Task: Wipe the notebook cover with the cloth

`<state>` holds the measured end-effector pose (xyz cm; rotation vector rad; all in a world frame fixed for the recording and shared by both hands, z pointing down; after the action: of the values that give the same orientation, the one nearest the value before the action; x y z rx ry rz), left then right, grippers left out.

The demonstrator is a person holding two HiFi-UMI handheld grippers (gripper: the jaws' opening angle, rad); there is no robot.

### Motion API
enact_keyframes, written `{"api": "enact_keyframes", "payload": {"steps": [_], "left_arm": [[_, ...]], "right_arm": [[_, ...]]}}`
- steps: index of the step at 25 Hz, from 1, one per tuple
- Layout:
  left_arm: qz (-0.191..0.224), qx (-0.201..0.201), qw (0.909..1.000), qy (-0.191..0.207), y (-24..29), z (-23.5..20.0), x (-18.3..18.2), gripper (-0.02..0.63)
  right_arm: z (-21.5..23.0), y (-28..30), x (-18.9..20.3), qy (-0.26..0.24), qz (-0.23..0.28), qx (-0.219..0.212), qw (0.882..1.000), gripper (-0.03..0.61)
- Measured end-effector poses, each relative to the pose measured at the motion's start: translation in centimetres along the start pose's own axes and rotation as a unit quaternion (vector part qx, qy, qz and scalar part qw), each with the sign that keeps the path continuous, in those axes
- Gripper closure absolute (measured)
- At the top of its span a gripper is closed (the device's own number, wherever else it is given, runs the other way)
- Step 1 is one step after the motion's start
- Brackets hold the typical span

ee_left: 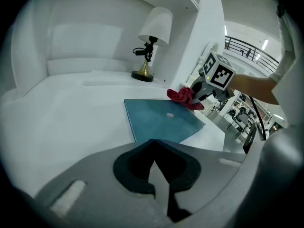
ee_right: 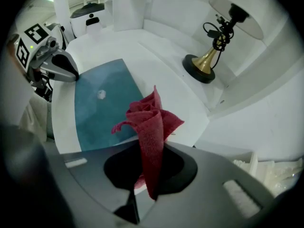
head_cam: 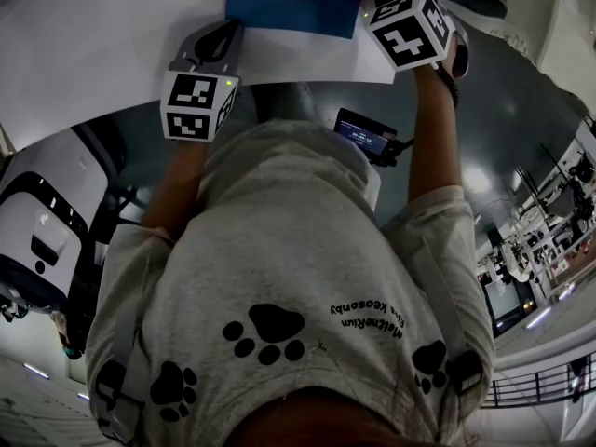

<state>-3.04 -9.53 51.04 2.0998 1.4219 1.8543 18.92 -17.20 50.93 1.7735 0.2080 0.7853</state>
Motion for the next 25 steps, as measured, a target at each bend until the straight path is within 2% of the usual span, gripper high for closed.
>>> {"api": "enact_keyframes", "payload": {"steps": [5, 11, 19, 25], "left_arm": [[0.002, -0.002, 1.0, 0.003, 0.1, 0.1, 0.0, 0.617], [0.004, -0.003, 1.0, 0.001, -0.2, -0.2, -0.1, 0.617], [0.007, -0.006, 1.0, -0.001, 0.0, 0.0, -0.1, 0.617], [0.011, -0.01, 0.9999, -0.002, 0.0, 0.0, -0.1, 0.617]], "right_arm": [[0.4, -2.3, -0.8, 0.015, 0.03, 0.021, 0.999, 0.532], [-1.1, -4.6, -5.8, -0.018, 0.087, 0.023, 0.996, 0.532], [-5.5, -3.0, -11.6, -0.07, 0.128, -0.031, 0.989, 0.532], [-9.7, -0.5, -14.0, -0.105, 0.129, -0.084, 0.982, 0.532]]}}
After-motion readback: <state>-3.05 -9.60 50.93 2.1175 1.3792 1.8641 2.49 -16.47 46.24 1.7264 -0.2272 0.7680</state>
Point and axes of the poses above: the fingertips, and each gripper's own axes: y forward along the fingers, z to its right, x out of its underside, the point moved 2 cm from there along -y, backward along the fingers, and after that the axes turned 14 degrees about z, right-handed, at the moved point
